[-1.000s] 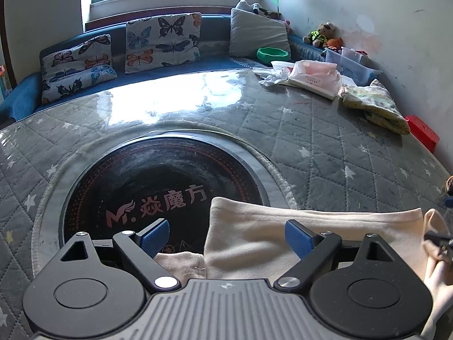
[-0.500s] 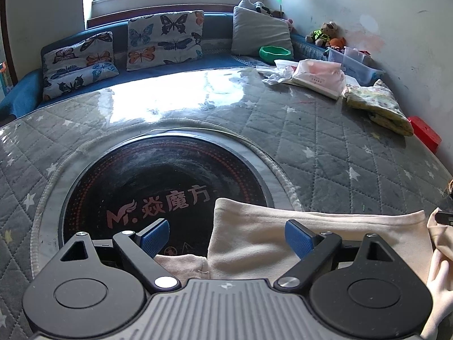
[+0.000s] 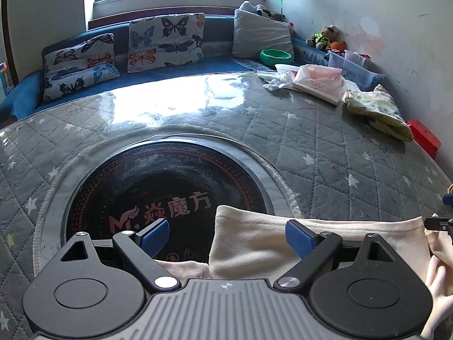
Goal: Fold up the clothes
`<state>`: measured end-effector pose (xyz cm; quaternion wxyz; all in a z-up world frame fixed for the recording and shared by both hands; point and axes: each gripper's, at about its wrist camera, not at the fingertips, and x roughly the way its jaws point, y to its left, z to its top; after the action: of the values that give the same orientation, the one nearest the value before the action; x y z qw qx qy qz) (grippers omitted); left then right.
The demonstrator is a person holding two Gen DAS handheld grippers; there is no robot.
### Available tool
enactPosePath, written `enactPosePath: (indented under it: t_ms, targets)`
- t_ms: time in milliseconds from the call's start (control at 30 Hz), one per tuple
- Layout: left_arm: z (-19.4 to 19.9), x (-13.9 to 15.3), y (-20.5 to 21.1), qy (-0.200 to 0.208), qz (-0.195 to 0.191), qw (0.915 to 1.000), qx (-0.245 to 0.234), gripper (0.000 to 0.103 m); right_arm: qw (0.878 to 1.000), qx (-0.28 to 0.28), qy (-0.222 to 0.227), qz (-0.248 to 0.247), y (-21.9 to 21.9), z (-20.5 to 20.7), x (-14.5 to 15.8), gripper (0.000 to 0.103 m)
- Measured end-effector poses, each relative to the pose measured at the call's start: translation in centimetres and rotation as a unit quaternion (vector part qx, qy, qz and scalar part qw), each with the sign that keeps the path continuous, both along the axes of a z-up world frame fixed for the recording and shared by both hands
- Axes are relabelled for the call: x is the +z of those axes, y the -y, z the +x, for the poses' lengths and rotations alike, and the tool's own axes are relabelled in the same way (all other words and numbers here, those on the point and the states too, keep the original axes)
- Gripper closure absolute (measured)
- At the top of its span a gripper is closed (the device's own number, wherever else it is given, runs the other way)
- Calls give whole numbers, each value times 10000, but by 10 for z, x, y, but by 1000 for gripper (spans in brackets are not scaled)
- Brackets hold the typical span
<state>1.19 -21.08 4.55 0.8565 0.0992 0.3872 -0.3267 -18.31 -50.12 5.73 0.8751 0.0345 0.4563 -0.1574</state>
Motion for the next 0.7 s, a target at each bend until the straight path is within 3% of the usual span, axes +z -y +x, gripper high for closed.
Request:
enactPosePath:
  t_ms: [167,233,367,600,700]
  targets:
    - [-2,-3,1,-13,-32,9998,-187,20,9985,245,275,404,-4,-9,1,33]
    - [-2,-4,2,-45,-46,9996,-262,26,9983,359,248,396,-9,-10,-2,39]
    - [-4,-8,3,-26,-28,9993,-370,27,9977,470,249,429,-14,-13,-6,47]
    - [1,-9,0,-13,-30,9996,-280,27,9951,574,441,666,-15,-11,-5,50]
    - [5,-12,1,-117,-36,9995,-305,41,9945,621,441,714,-18,-8,-8,61]
